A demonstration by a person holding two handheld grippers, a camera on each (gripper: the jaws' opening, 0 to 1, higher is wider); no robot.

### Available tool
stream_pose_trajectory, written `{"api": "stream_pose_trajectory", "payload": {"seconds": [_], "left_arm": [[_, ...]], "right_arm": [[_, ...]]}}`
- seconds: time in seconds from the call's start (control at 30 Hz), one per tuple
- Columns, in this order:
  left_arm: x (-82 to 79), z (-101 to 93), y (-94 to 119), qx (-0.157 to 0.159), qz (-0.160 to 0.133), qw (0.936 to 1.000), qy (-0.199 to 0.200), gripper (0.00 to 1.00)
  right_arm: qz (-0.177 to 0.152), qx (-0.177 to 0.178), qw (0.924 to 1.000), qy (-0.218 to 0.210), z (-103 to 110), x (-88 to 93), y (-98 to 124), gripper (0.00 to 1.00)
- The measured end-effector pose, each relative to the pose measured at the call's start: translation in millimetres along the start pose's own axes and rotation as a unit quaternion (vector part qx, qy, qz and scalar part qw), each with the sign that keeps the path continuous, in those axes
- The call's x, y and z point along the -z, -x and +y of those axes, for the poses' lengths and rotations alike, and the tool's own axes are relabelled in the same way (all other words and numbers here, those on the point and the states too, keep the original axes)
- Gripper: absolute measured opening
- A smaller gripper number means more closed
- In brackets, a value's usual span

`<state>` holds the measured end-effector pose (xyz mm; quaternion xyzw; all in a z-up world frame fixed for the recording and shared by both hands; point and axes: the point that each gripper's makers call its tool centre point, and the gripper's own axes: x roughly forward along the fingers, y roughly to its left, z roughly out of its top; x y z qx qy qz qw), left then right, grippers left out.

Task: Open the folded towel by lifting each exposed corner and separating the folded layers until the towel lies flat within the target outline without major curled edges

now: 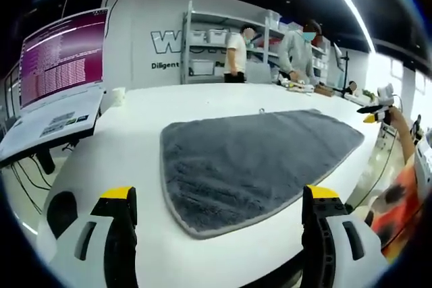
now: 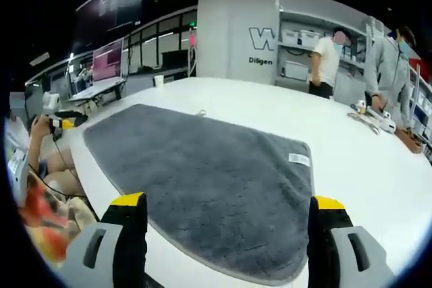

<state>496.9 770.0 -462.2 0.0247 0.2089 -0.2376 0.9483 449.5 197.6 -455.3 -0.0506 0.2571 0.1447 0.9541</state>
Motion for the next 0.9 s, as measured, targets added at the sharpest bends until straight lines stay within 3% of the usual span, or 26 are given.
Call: {"api": "stream_pose_trajectory", "payload": {"seconds": [0.9], "left_arm": [[-7.6, -3.5, -9.0, 0.008, 0.005, 0.9999, -0.006, 1.0]], "right_arm": [[0.013, -0.001, 0.9999, 0.002, 4.8, 6.6, -1.9, 0.99]]}}
